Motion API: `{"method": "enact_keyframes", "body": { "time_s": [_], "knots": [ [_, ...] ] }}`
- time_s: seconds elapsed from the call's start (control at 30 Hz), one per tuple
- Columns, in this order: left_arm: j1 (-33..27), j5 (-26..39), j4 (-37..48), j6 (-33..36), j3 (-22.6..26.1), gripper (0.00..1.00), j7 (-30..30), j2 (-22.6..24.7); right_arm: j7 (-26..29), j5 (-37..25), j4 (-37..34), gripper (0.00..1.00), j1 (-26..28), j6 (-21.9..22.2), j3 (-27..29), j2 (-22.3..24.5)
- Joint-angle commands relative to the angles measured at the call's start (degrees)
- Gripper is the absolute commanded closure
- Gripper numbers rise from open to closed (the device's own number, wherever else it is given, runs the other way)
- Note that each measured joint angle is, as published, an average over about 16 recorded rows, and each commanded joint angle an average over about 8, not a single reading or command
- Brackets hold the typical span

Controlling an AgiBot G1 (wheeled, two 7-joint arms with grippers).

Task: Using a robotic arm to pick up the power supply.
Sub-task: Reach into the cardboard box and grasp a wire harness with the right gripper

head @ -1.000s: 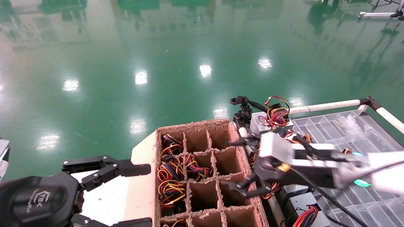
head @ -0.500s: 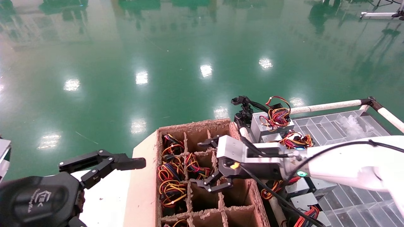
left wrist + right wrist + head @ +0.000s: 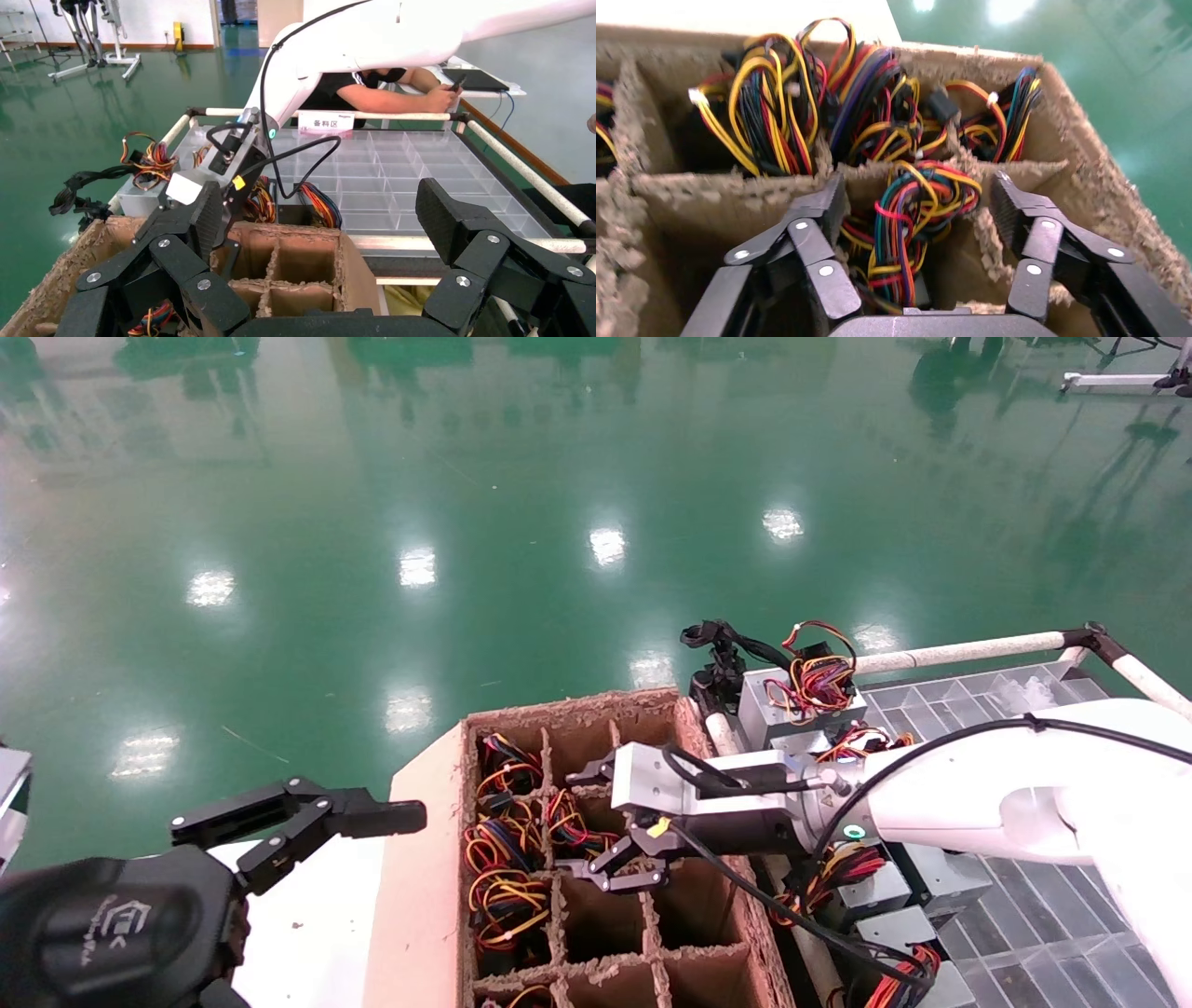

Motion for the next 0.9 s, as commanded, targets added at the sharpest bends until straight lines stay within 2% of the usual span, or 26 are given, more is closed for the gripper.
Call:
{"method": "enact_keyframes", "body": {
  "time_s": [0.03,0.47,0.9],
  "knots": [
    [0.0,0.0,0.0,0.0,0.0,0.0,0.0,0.0,-0.6,-0.4,-1.2,1.0,0.6,0.4,-0.3,-0.5],
    [0.0,0.0,0.0,0.0,0.0,0.0,0.0,0.0,-2.5,-0.9,-5.6,1.0,1.8,2.0,-0.6,-1.9],
    [0.0,0.0,0.0,0.0,0.0,0.0,0.0,0.0,-2.5,-0.5,-7.5,1.0,2.2,1.4,-0.3,-1.9]
  ]
}}
